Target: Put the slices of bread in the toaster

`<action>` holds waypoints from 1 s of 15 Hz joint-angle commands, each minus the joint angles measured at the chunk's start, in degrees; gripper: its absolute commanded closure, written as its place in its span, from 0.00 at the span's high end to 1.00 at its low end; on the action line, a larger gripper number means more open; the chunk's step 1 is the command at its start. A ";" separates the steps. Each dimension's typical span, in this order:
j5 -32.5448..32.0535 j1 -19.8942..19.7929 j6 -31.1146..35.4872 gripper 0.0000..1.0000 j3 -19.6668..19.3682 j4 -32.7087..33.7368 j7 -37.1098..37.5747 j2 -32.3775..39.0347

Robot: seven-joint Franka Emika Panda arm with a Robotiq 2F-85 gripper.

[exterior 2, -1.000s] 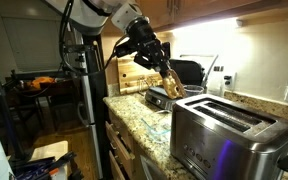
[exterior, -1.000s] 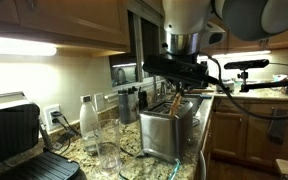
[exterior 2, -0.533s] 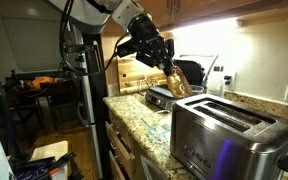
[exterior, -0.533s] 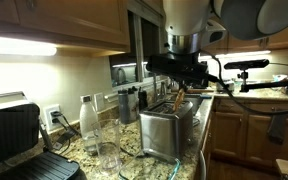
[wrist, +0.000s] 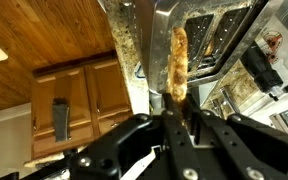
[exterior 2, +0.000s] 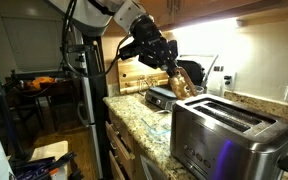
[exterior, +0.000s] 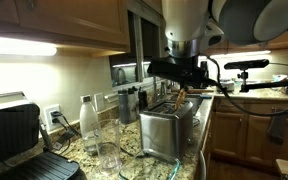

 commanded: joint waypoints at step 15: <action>-4.85 0.99 1.09 0.08 -4.42 2.02 4.64 4.97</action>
